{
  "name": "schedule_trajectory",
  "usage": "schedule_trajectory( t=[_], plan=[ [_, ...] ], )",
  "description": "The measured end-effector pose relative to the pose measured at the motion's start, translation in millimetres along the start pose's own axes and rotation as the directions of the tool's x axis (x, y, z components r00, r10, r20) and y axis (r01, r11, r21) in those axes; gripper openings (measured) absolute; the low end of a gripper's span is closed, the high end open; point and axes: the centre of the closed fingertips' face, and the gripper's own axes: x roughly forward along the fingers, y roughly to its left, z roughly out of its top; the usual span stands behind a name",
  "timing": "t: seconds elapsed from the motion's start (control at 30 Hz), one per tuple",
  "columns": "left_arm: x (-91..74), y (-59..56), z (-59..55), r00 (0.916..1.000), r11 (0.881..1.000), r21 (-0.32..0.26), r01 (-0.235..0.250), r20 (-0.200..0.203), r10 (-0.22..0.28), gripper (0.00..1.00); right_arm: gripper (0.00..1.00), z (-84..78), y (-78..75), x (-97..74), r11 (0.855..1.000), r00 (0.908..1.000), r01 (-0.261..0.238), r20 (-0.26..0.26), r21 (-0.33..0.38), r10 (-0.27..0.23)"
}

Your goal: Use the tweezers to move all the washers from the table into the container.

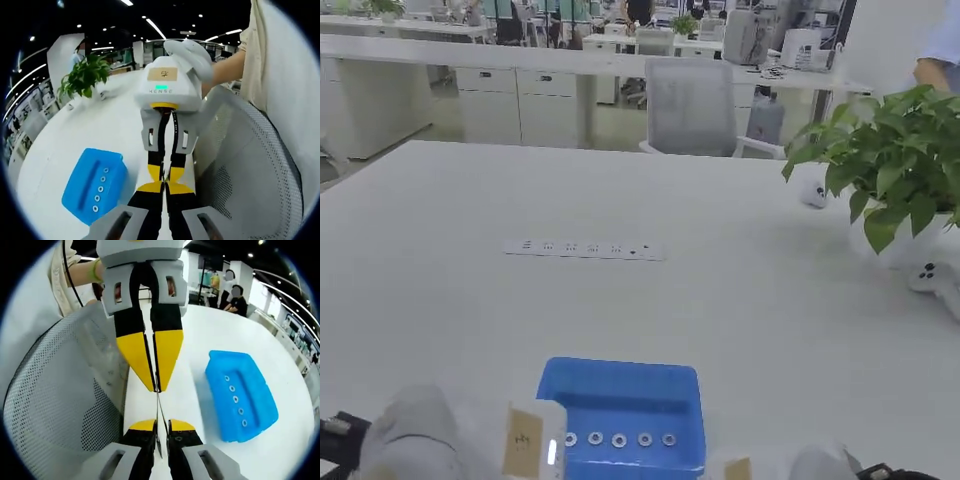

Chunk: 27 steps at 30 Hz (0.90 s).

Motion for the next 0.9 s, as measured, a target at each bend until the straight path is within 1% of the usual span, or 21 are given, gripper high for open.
schedule_trajectory(
  t=[0.07, 0.1, 0.17, 0.2, 0.27, 0.33, 0.37, 0.4, 0.43, 0.5, 0.57, 0.63, 0.7, 0.73, 0.77, 0.8, 0.83, 0.9],
  plan=[
    [2.4, -1.1, -9.4, 0.9995, 1.0, 0.012, 0.0, -0.033, 0.001, 0.0, 0.05, -1.2, 0.5, 4.5, 1.0, 1.0, 0.002, 0.001, -0.003, -0.002],
    [3.4, -1.1, -12.0, 0.9992, 1.0, 0.017, -0.003, -0.039, 0.004, 0.0, 0.05, -1.8, 0.7, 6.5, 1.0, 1.0, 0.002, 0.004, -0.006, -0.002],
    [4.4, -0.6, -19.6, 0.9979, 1.0, 0.023, -0.005, -0.065, 0.006, 0.0, 0.06, -2.6, 0.1, 9.7, 1.0, 0.9999, 0.007, 0.009, -0.014, -0.007],
    [4.7, -0.1, -24.1, 0.9968, 1.0, 0.026, -0.005, -0.08, 0.007, 0.0, 0.06, -2.9, -0.3, 10.8, 1.0, 0.9999, 0.008, 0.012, -0.011, -0.007],
    [4.8, 0.6, -29.3, 0.9956, 1.0, 0.026, -0.005, -0.093, 0.007, 0.0, 0.08, -3.9, -0.9, 11.9, 1.0, 0.9998, 0.009, 0.017, 0.005, -0.009],
    [5.0, 1.2, -34.0, 0.9947, 1.0, 0.019, -0.001, -0.103, 0.003, 0.0, 0.15, -2.2, -3.0, 9.5, 0.999, 0.9988, 0.026, 0.04, 0.022, -0.027],
    [5.4, 2.1, -38.0, 0.9938, 1.0, 0.015, -0.002, -0.111, 0.003, 0.0, 0.17, 0.5, -4.5, 5.8, 0.998, 0.9968, 0.04, 0.068, 0.038, -0.043],
    [5.9, 2.8, -41.9, 0.9925, 1.0, 0.017, -0.002, -0.122, 0.004, 0.0, 0.19, 2.5, -4.5, 2.4, 0.998, 0.9949, 0.043, 0.089, 0.045, -0.047],
    [6.2, 3.6, -45.6, 0.9911, 1.0, 0.021, -0.003, -0.133, 0.006, 0.0, 0.23, 4.3, -4.9, -3.4, 0.996, 0.9914, 0.048, 0.118, 0.073, -0.057],
    [6.9, 4.5, -53.1, 0.9879, 1.0, 0.022, -0.003, -0.155, 0.006, 0.0, 0.27, 4.8, -7.2, -12.7, 0.992, 0.9861, 0.065, 0.146, 0.104, -0.08],
    [7.9, 4.6, -58.9, 0.9859, 1.0, 0.019, 0.003, -0.168, 0.0, 0.0, 0.3, 4.8, -10.7, -25.7, 0.987, 0.9763, 0.094, 0.182, 0.13, -0.117],
    [9.3, 5.1, -65.2, 0.9828, 1.0, 0.017, 0.007, -0.185, -0.004, 0.0, 0.33, 2.9, -13.3, -36.1, 0.981, 0.9686, 0.118, 0.2, 0.155, -0.148],
    [10.1, 6.1, -70.8, 0.9791, 1.0, 0.018, 0.01, -0.203, -0.006, 0.0, 0.36, -0.7, -17.5, -49.8, 0.97, 0.9565, 0.155, 0.217, 0.189, -0.195],
    [10.6, 6.9, -74.3, 0.9767, 1.0, 0.017, 0.012, -0.215, -0.009, 0.0, 0.37, -2.9, -20.6, -57.8, 0.961, 0.9467, 0.18, 0.228, 0.212, -0.228],
    [11.2, 7.2, -76.6, 0.9751, 1.0, 0.01, 0.015, -0.221, -0.013, 0.0, 0.38, -5.3, -22.1, -63.5, 0.954, 0.941, 0.194, 0.231, 0.23, -0.247],
    [11.8, 7.5, -79.6, 0.9731, 1.0, 0.004, 0.019, -0.23, -0.018, 0.0, 0.39, -9.8, -25.6, -71.3, 0.94, 0.9323, 0.217, 0.229, 0.263, -0.28],
    [12.4, 7.5, -81.9, 0.9712, 1.0, 0.002, 0.022, -0.237, -0.021, 0.0, 0.4, -11.4, -28.8, -77.2, 0.929, 0.9216, 0.235, 0.238, 0.286, -0.307],
    [13.3, 8.0, -87.6, 0.9646, 1.0, 0.009, 0.026, -0.263, -0.023, 0.0, 0.43, -15.5, -36.2, -91.2, 0.894, 0.8917, 0.267, 0.259, 0.36, -0.371]
  ],
)
